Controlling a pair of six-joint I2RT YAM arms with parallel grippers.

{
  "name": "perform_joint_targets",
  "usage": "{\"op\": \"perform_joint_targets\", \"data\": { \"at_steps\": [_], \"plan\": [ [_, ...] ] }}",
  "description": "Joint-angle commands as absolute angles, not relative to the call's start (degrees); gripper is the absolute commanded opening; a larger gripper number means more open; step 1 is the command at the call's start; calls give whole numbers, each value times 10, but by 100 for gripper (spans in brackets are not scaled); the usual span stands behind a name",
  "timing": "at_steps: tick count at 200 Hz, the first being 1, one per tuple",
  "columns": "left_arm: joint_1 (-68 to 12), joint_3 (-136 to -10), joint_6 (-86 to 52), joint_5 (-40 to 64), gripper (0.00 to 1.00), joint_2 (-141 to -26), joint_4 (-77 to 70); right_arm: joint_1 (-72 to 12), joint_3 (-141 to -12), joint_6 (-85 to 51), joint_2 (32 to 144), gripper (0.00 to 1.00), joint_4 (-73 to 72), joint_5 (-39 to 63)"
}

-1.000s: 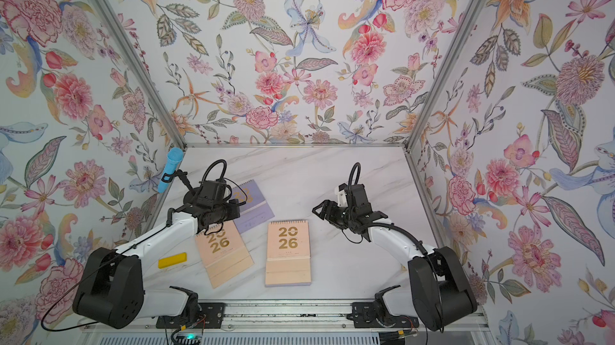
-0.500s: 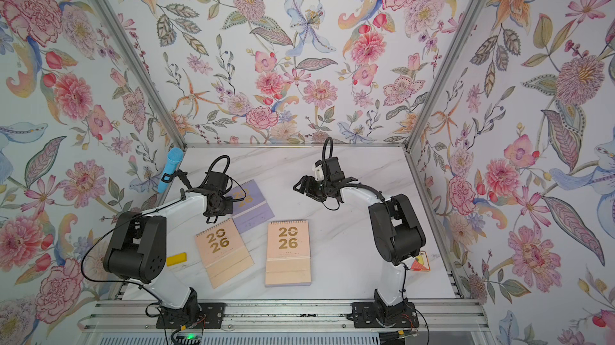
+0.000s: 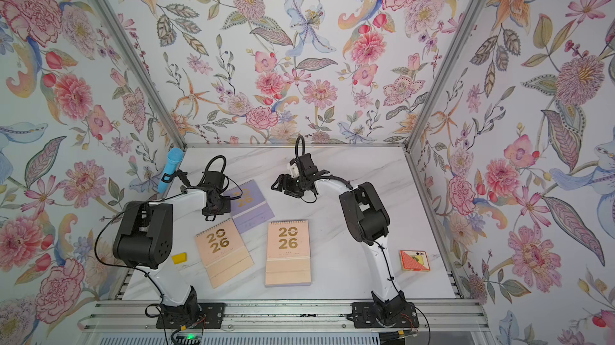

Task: Stack the calendars
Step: Pick up the calendar at the center of the board.

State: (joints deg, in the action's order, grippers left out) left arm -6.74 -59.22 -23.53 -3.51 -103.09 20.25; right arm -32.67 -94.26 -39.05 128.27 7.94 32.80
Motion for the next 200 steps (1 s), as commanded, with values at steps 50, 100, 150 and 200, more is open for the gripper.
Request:
{"op": "perform_joint_targets", "data": {
  "at_steps": [50,100,150,200],
  "plan": [
    [-62,-613,-227,40,0,-1085,167,-348,-1014,-416,1349,76,96,344],
    [-63,-618,-243,91,0,-1103,144,-359,-1041,-433,1381,76,96,358],
    [-70,-615,-257,118,0,-1116,126,-367,-1094,-454,1420,75,95,398],
    [-69,-617,-264,138,0,-1115,121,-374,-1061,-526,1396,60,-41,460]
  ]
}}
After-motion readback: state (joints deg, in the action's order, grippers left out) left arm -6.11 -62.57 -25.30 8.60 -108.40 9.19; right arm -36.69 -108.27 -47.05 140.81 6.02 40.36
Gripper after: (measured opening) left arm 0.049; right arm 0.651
